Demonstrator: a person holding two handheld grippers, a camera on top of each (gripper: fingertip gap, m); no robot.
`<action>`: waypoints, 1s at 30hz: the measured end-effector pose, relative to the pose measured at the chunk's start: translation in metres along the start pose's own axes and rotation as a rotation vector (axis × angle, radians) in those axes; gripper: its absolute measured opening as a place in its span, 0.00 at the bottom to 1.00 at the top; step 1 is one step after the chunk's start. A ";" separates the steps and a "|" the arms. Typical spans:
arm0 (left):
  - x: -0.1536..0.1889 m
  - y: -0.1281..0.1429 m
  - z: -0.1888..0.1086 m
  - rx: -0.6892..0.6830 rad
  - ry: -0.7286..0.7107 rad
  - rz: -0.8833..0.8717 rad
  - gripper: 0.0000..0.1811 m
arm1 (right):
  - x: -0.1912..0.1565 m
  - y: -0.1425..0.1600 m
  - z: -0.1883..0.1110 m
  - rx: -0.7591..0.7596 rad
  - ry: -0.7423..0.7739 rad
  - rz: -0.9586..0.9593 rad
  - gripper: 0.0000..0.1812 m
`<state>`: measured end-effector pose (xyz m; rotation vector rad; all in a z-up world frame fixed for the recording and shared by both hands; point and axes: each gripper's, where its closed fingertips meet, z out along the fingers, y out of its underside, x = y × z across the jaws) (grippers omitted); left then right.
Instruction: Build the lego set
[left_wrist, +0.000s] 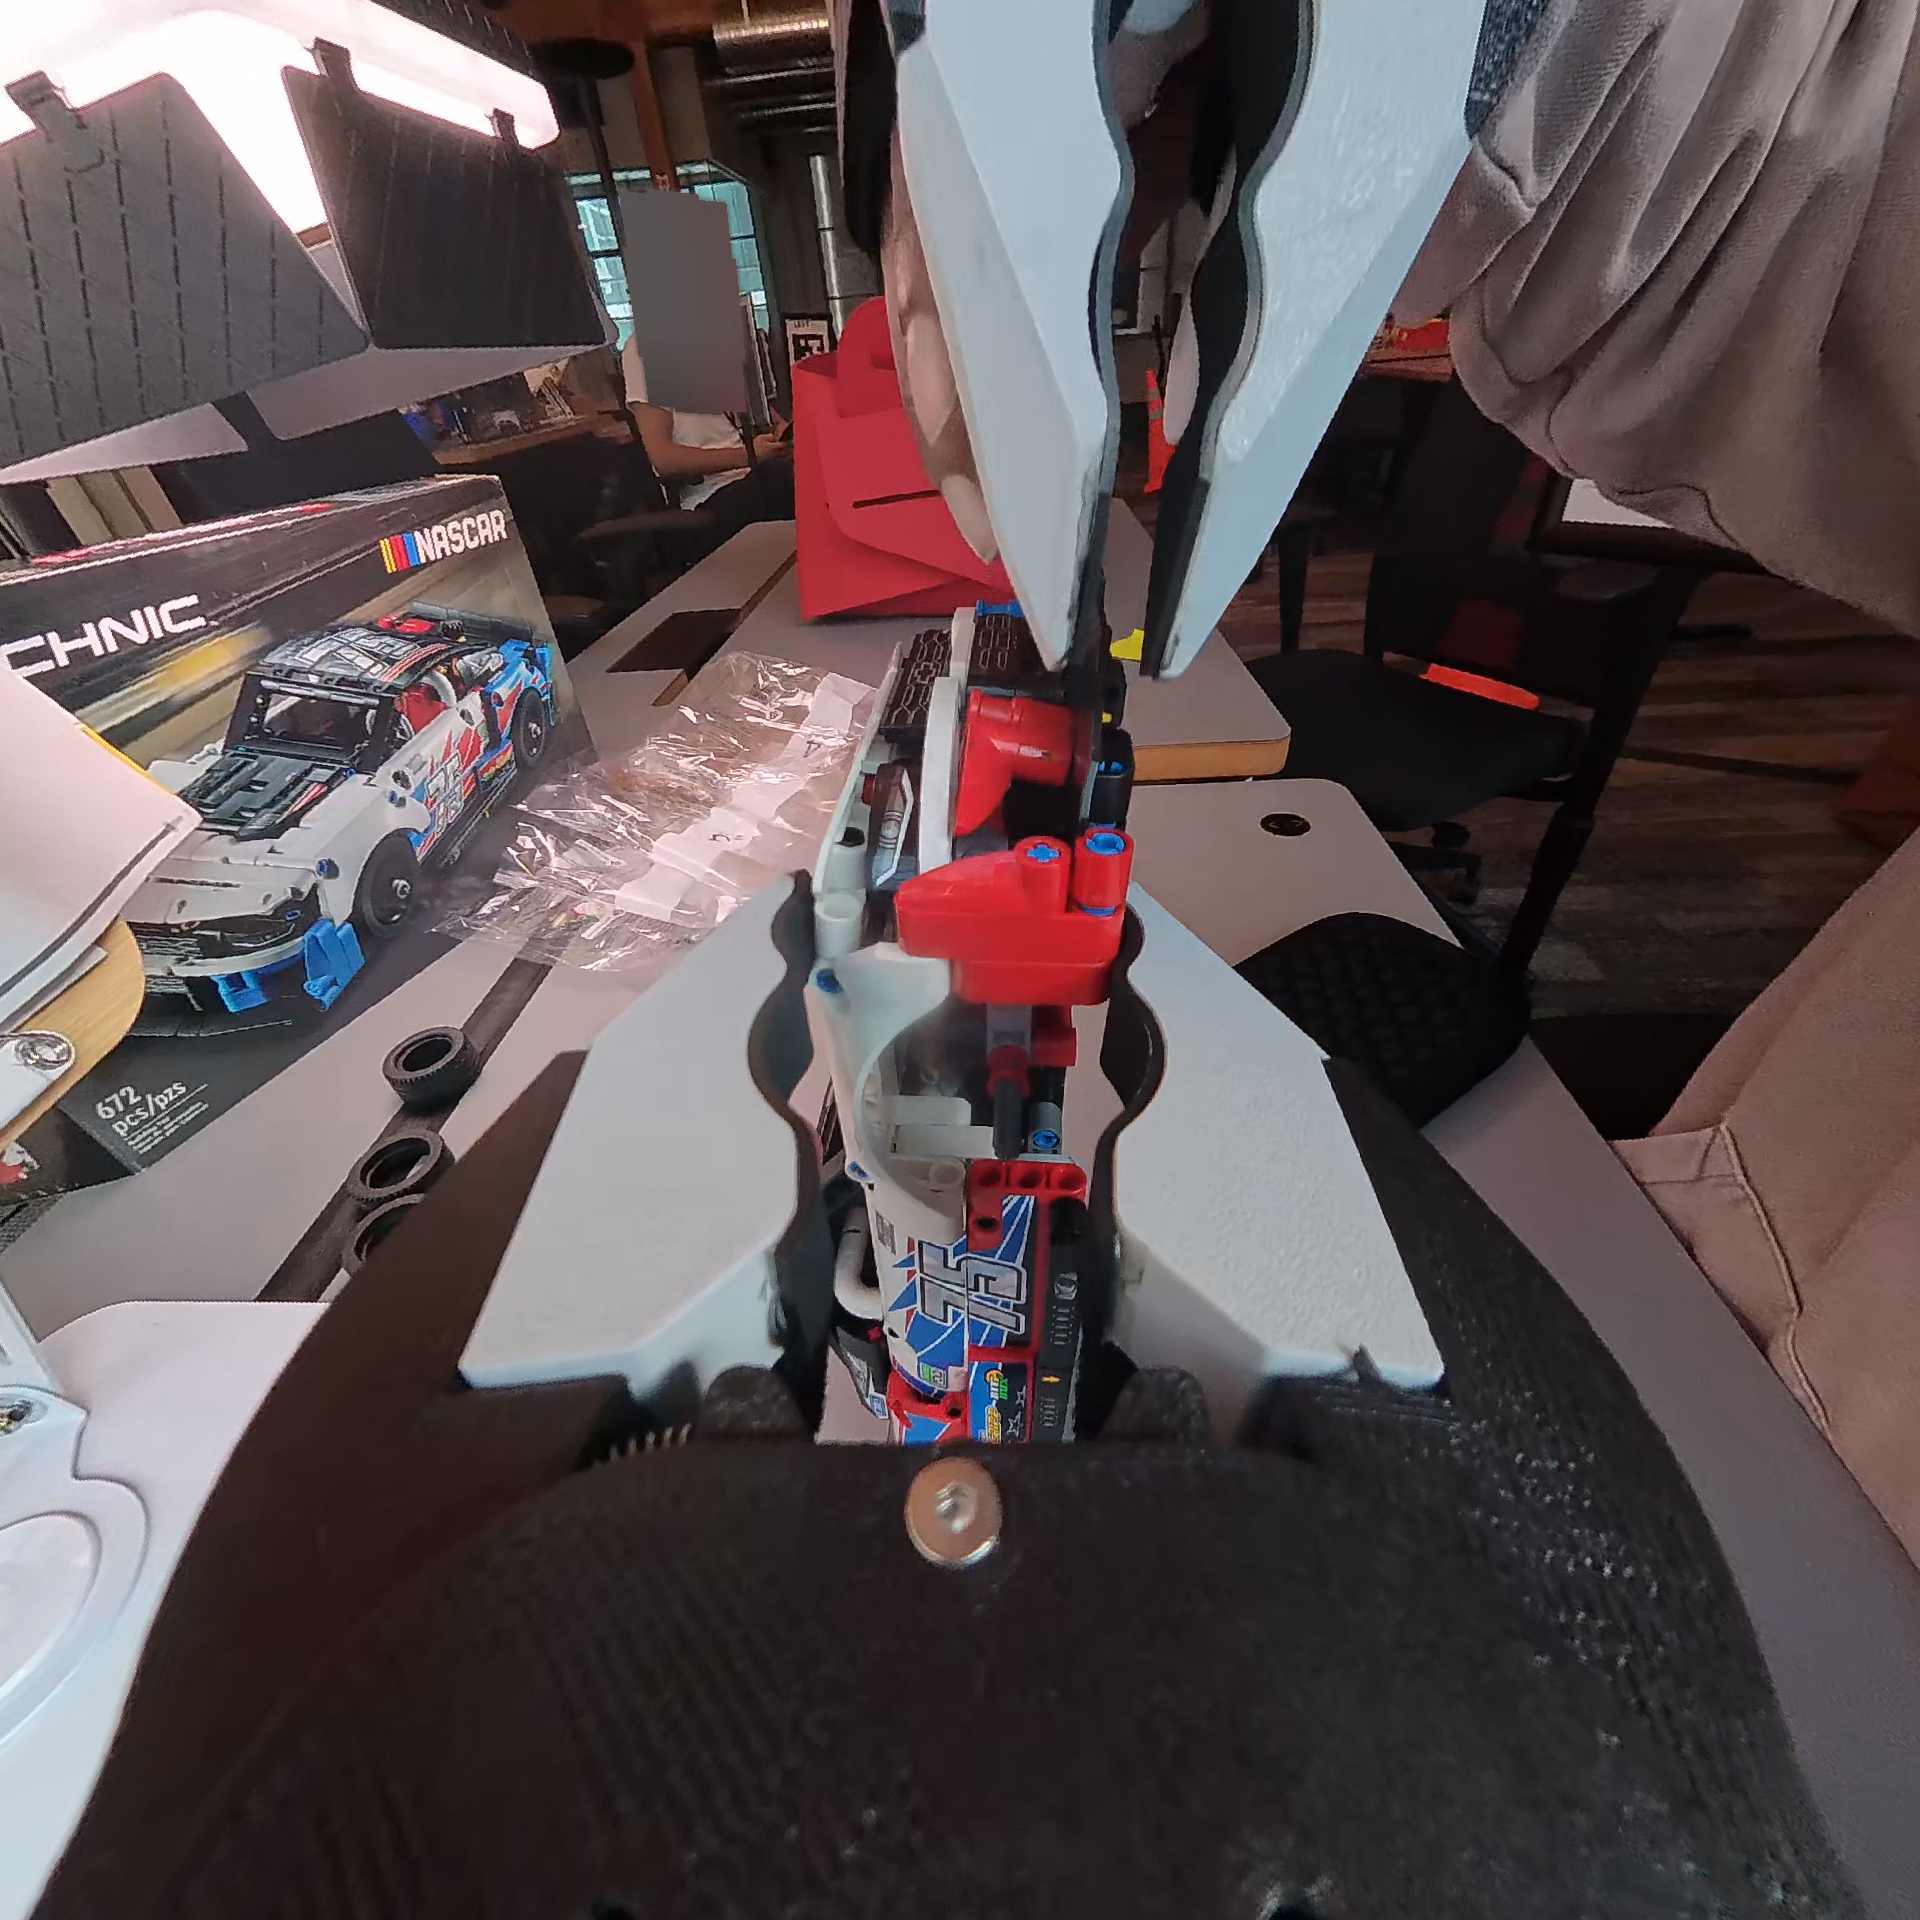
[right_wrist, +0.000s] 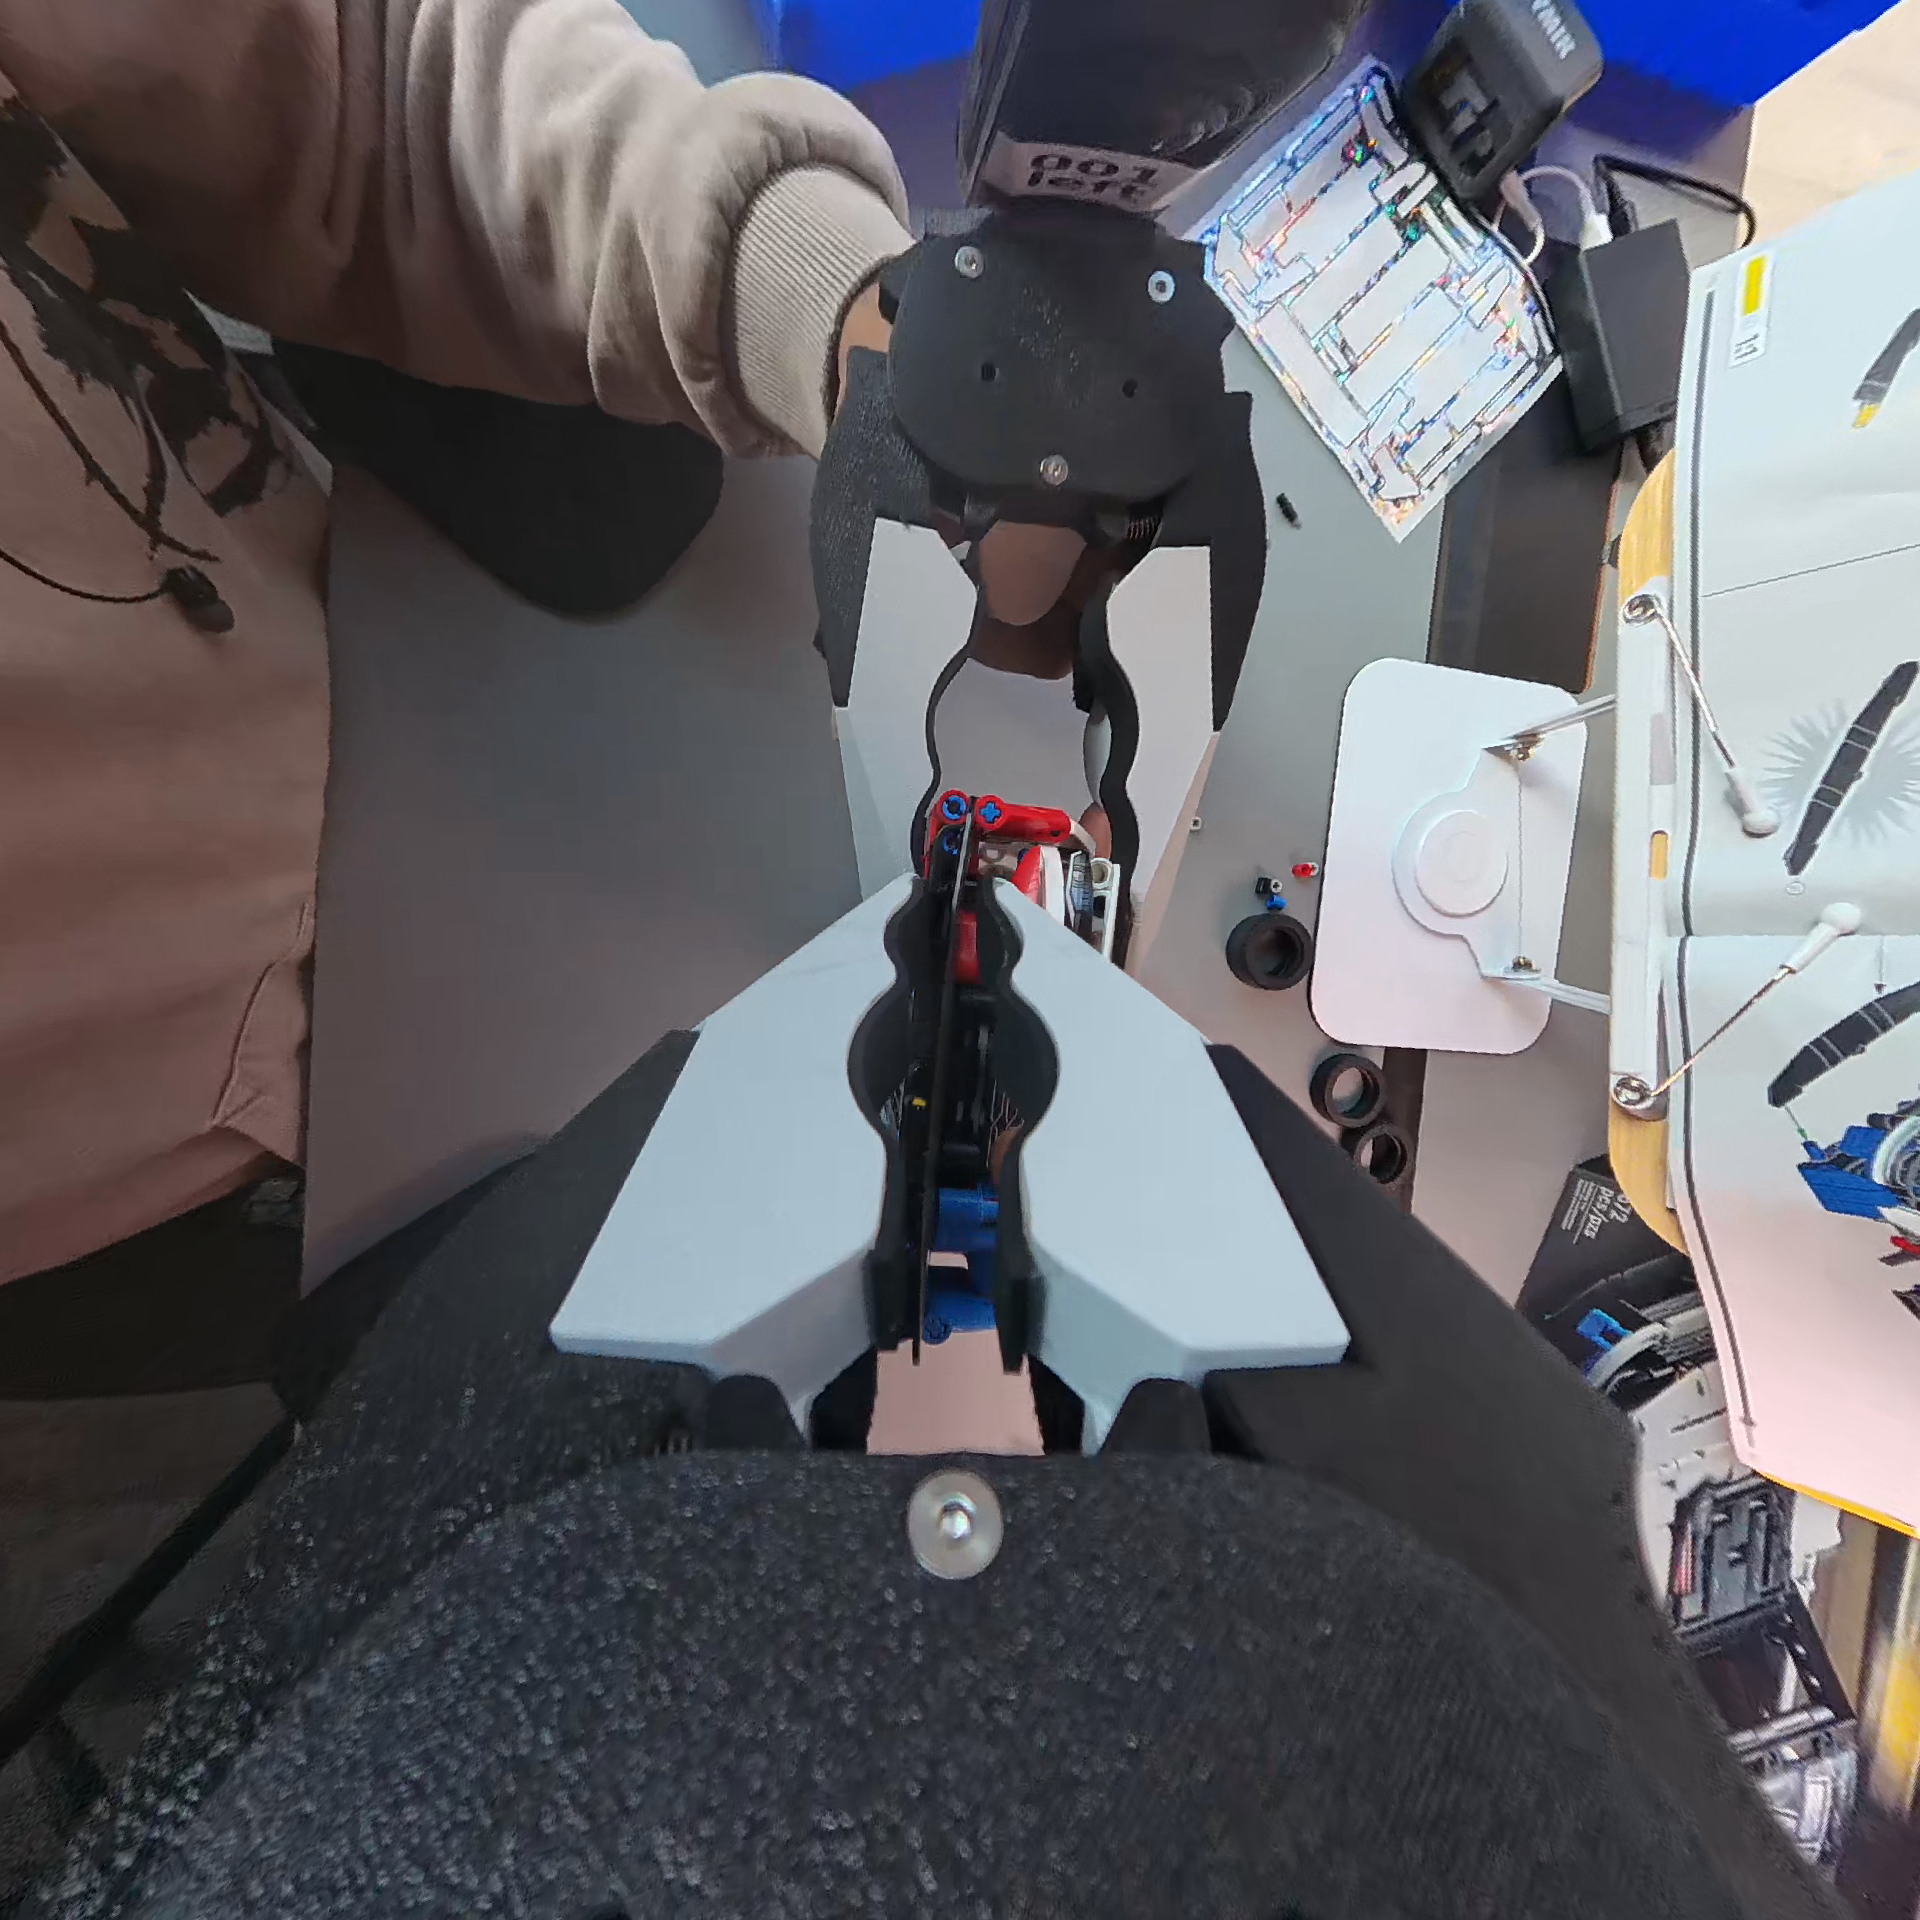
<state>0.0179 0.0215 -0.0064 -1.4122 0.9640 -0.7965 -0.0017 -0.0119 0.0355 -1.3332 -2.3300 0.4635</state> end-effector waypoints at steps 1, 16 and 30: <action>0.000 0.000 0.000 -0.002 0.000 0.001 0.30 | 0.000 0.000 0.001 -0.003 0.002 -0.001 0.04; 0.001 0.002 0.002 -0.089 0.017 -0.018 0.29 | -0.004 0.012 0.017 -0.216 -0.107 0.041 0.03; 0.000 0.004 -0.002 0.005 0.069 -0.048 0.30 | 0.002 0.004 0.017 -0.124 -0.011 0.004 0.03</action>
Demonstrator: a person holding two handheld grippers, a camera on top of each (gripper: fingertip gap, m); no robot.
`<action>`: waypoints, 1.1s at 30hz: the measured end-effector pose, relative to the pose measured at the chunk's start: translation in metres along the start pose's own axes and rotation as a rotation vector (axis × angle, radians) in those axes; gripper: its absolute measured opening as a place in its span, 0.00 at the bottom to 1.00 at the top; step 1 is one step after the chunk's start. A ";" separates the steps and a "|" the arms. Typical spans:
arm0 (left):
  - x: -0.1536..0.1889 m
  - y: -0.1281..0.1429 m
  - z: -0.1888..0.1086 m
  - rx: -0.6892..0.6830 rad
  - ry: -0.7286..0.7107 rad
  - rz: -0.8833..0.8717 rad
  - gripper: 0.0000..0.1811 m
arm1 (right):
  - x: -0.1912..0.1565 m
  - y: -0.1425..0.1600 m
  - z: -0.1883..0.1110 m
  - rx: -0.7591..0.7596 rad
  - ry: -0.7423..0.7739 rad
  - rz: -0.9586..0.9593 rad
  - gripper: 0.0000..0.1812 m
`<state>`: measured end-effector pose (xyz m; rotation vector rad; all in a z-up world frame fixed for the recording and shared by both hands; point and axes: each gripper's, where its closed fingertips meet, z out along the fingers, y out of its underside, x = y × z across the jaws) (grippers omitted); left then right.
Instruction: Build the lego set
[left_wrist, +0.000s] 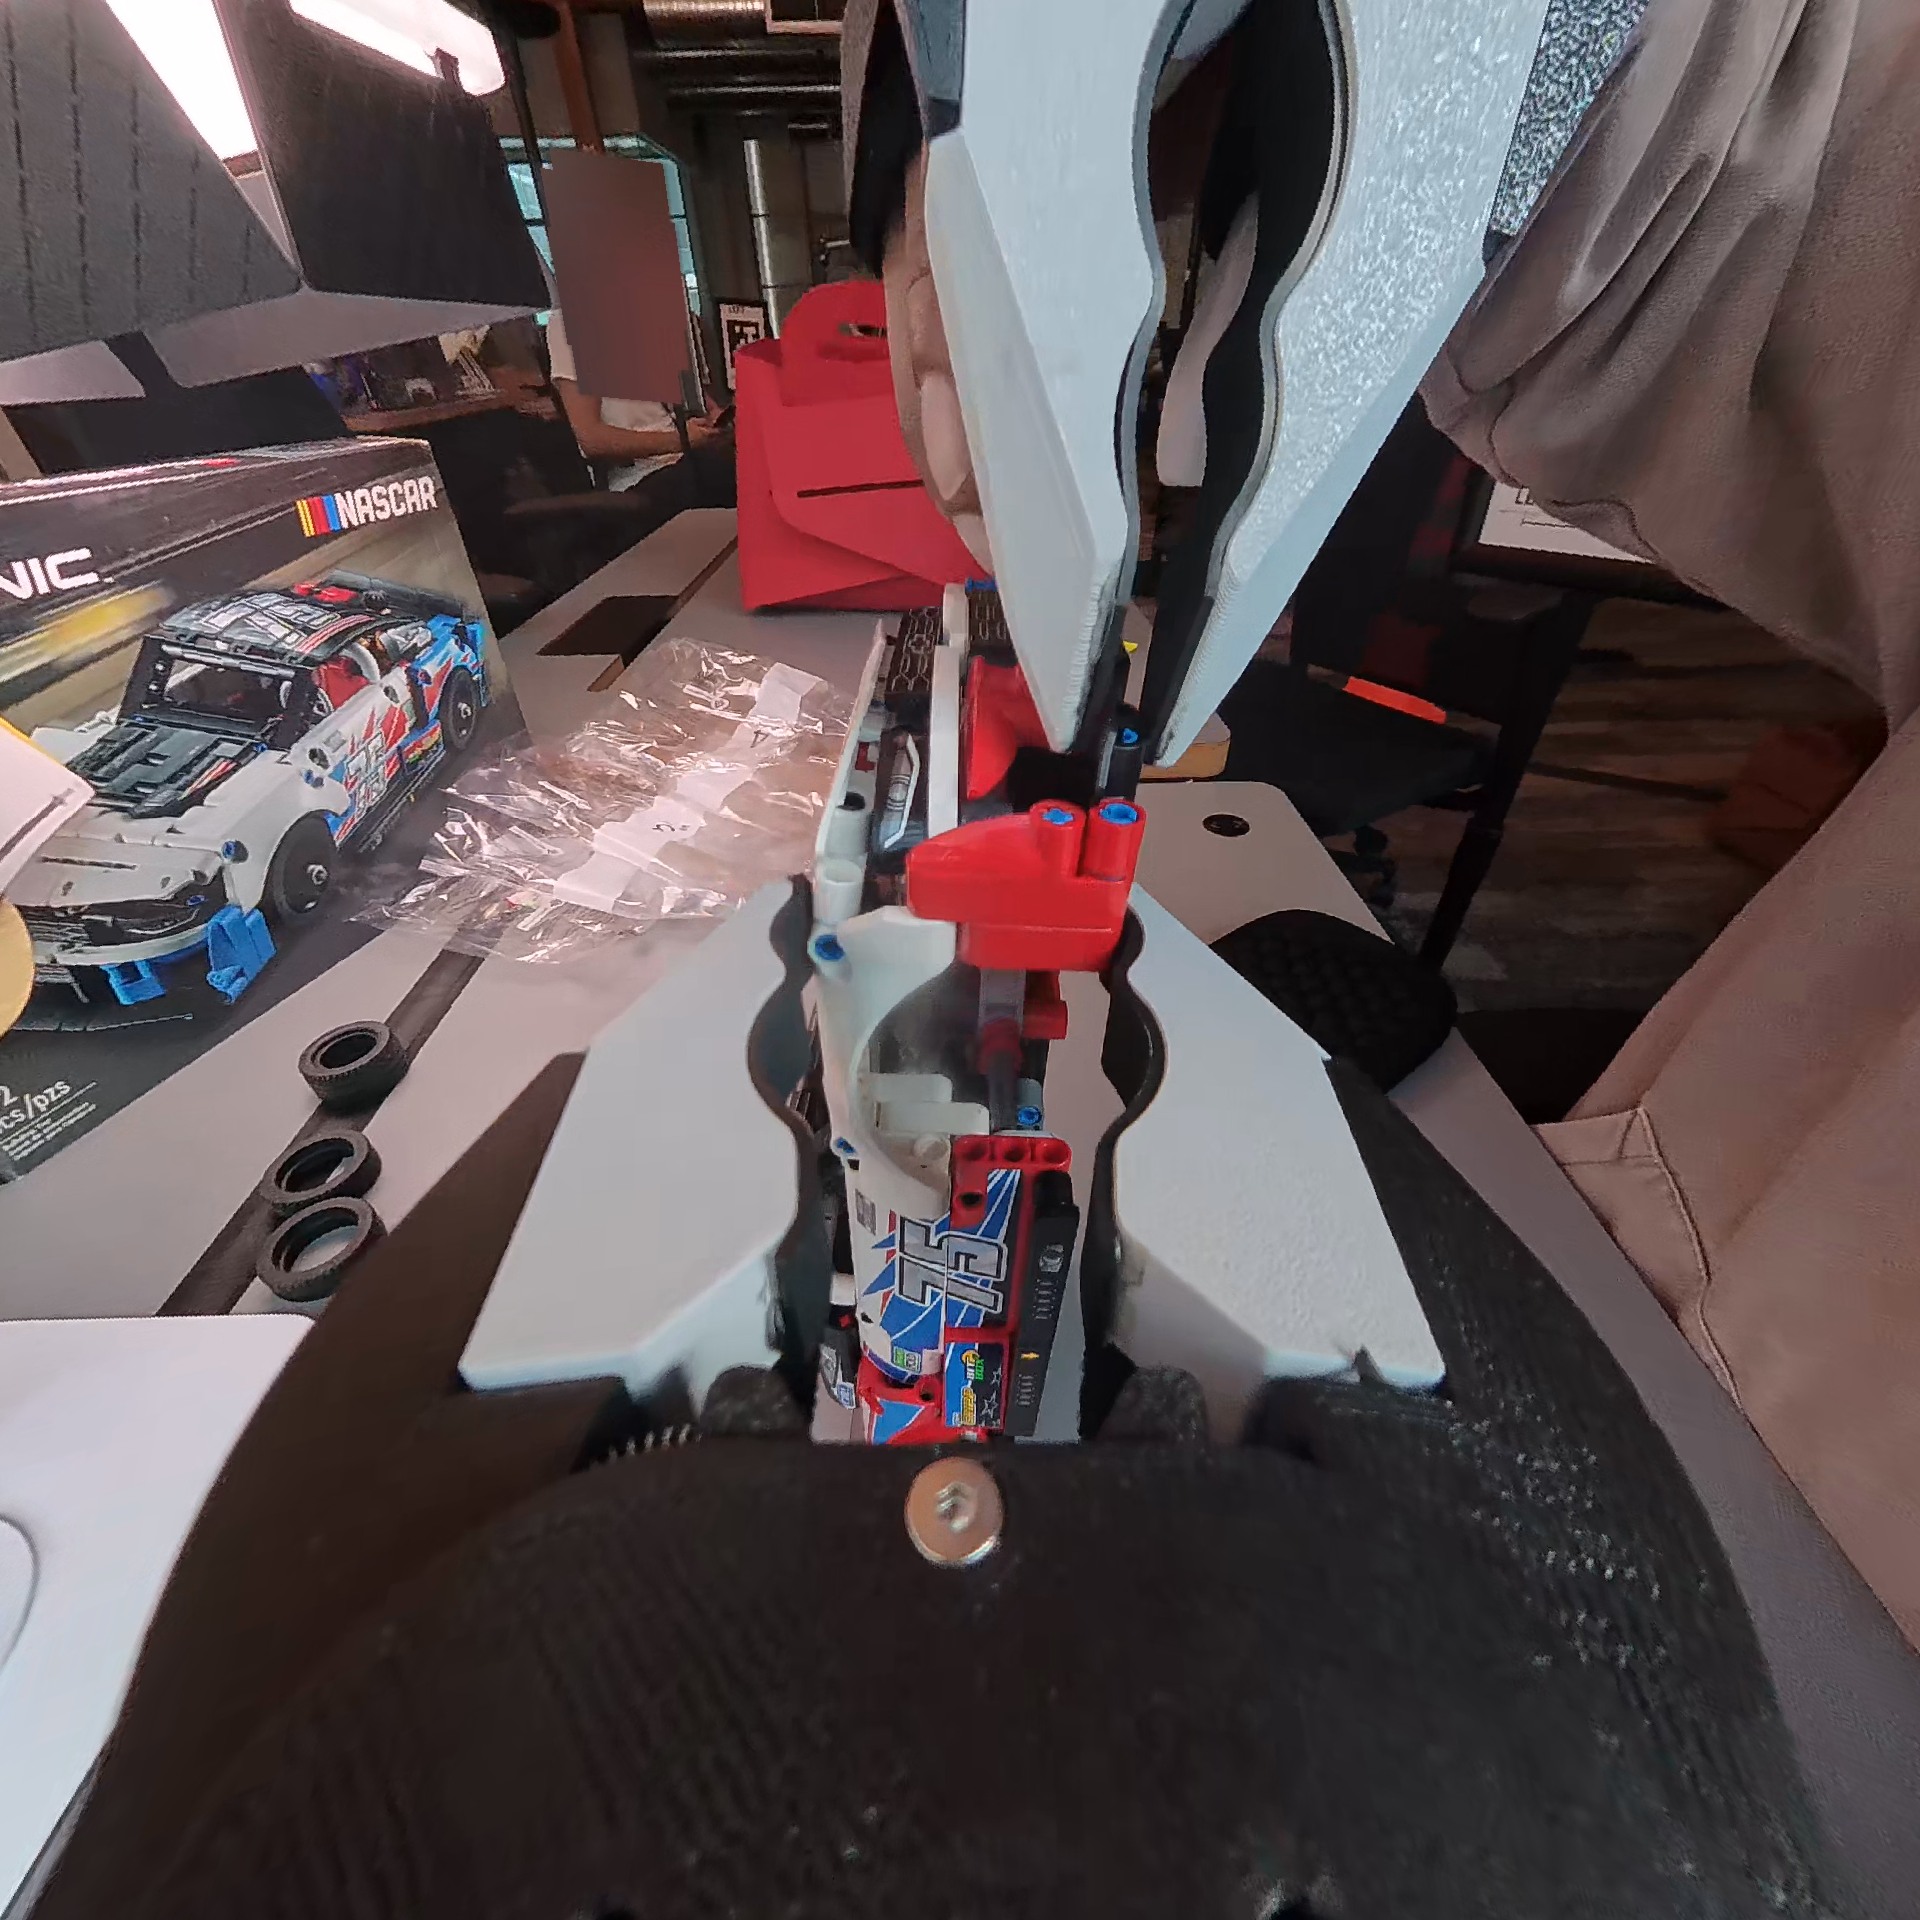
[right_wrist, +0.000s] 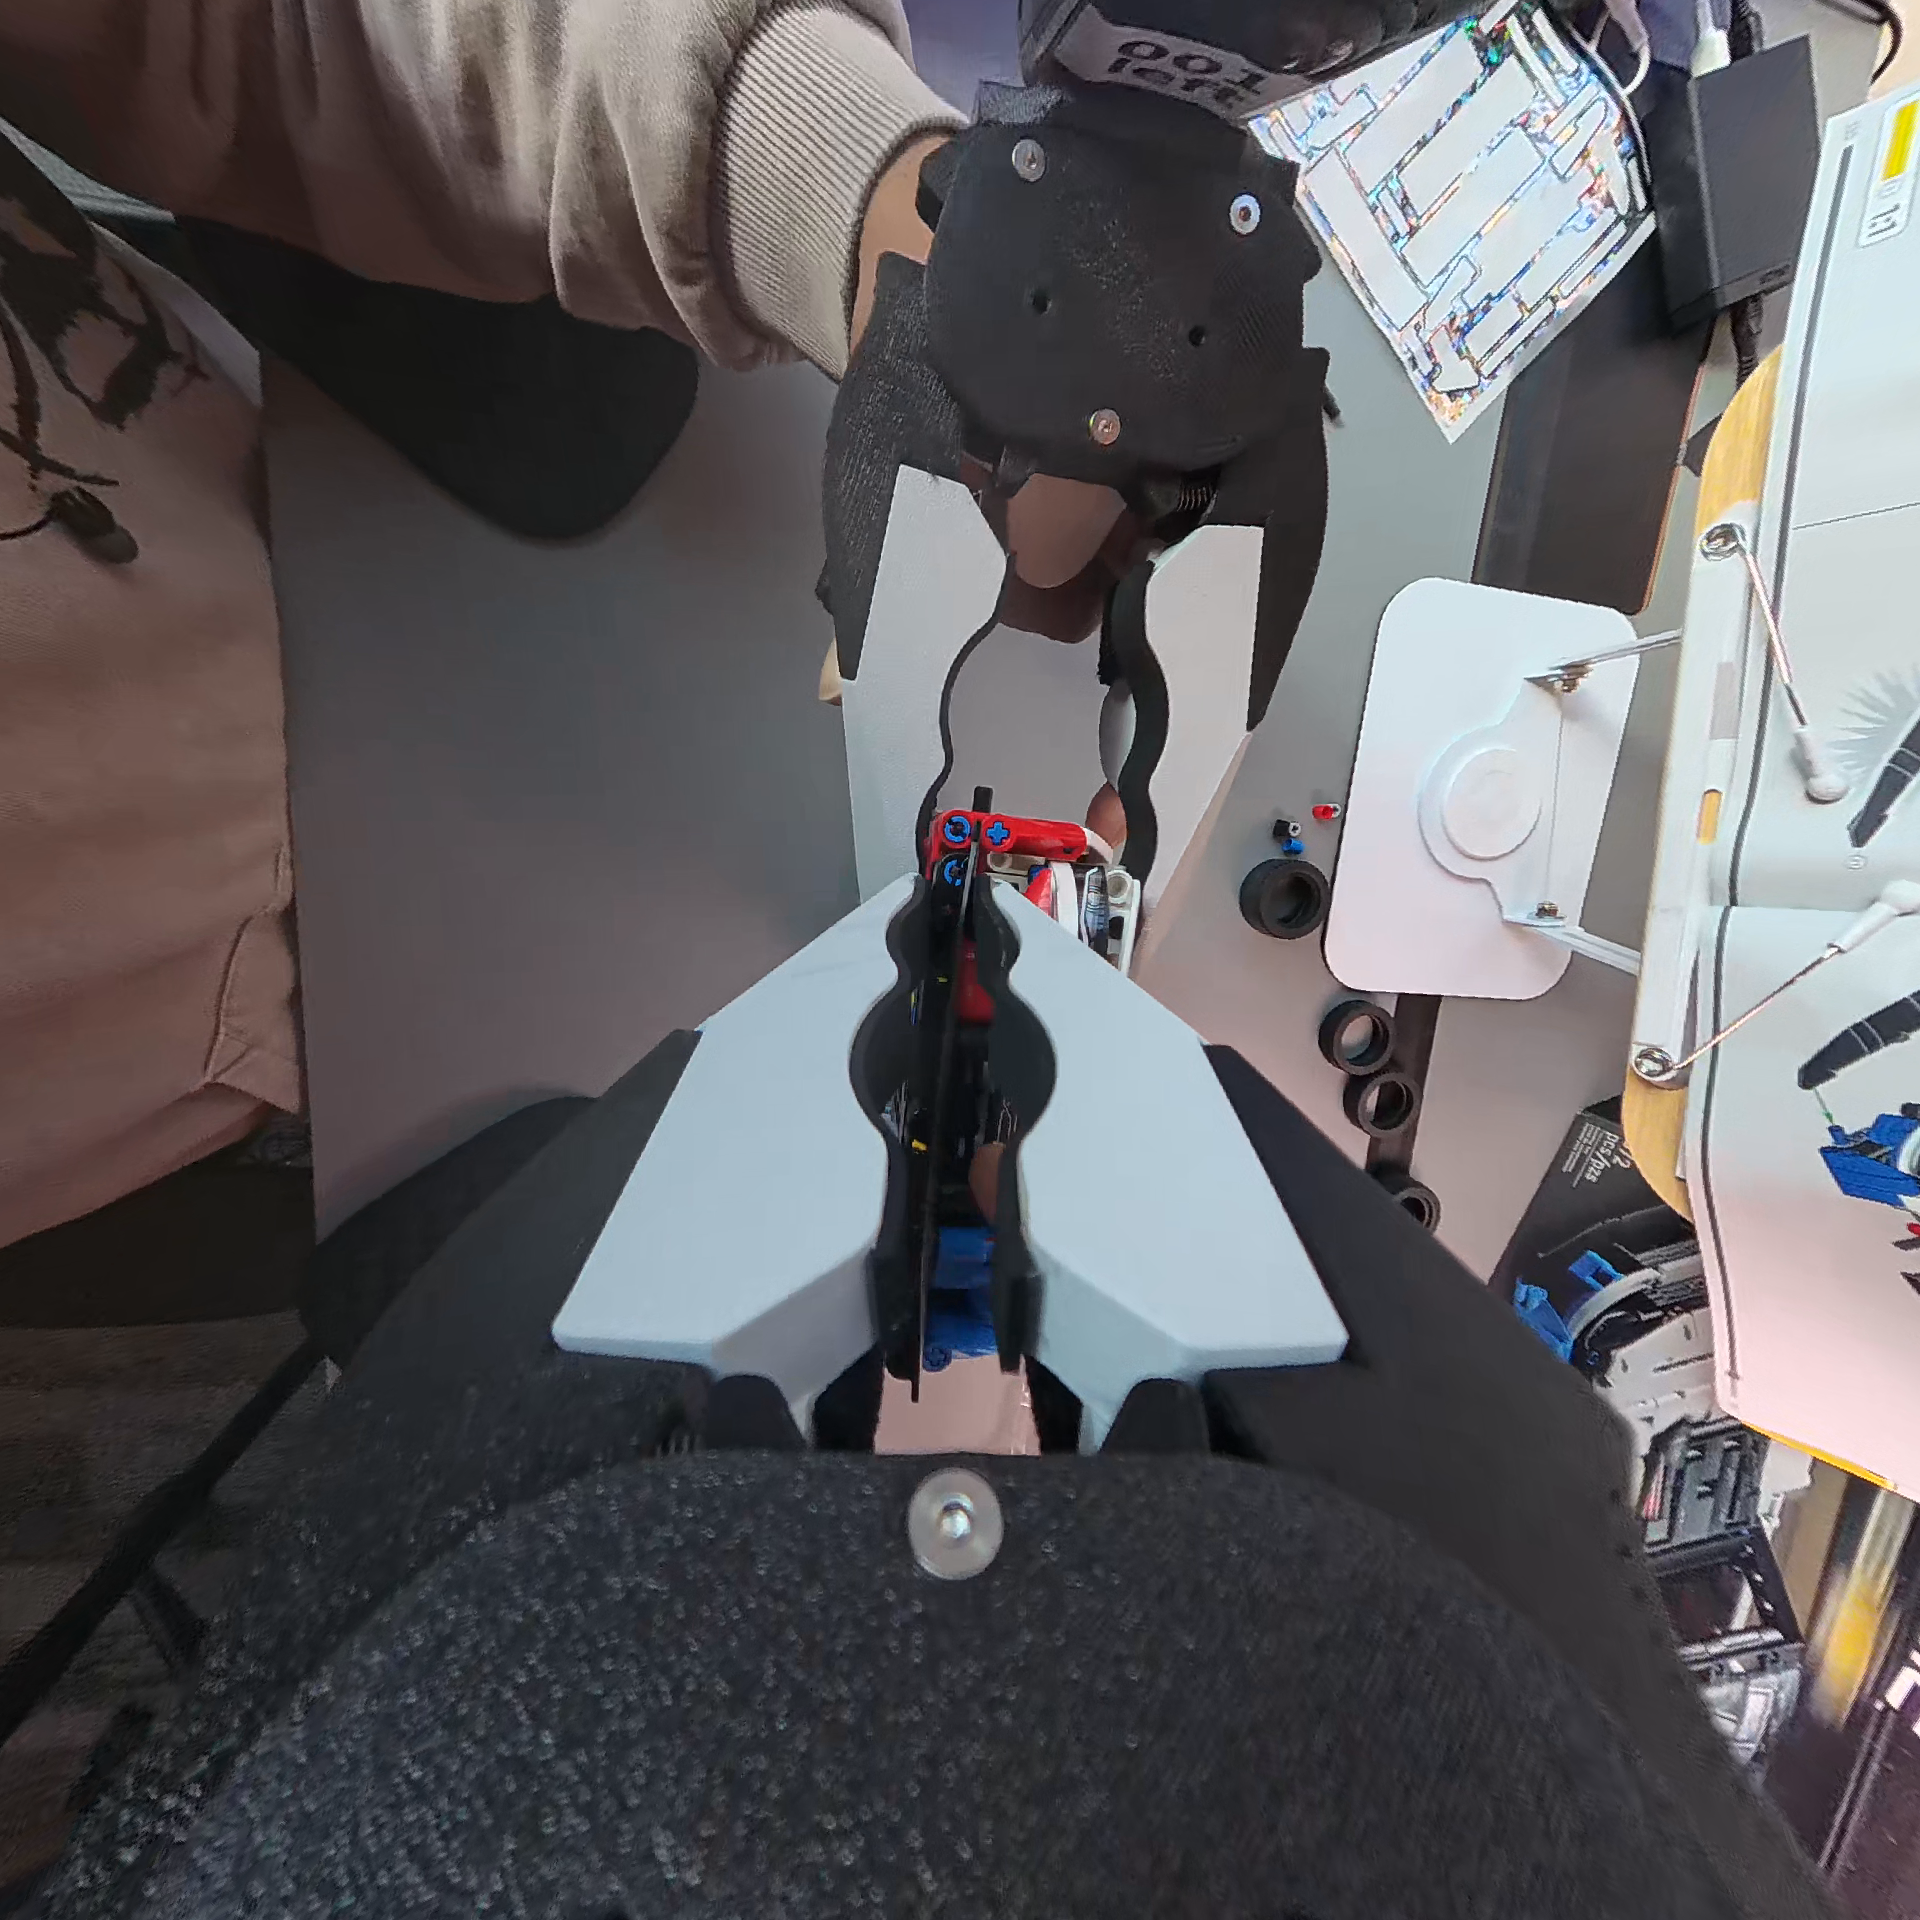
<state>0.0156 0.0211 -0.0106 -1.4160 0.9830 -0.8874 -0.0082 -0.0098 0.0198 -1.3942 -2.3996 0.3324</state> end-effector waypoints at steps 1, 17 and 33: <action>0.000 0.000 0.001 0.000 0.000 0.009 0.30 | -0.001 0.000 0.000 -0.002 -0.012 0.009 0.03; -0.004 0.000 -0.006 -0.008 0.003 -0.023 0.30 | 0.008 0.034 -0.056 0.304 0.161 0.092 0.04; -0.009 -0.017 0.022 -0.037 -0.177 0.119 0.39 | -0.008 0.071 -0.046 0.357 0.113 0.165 0.00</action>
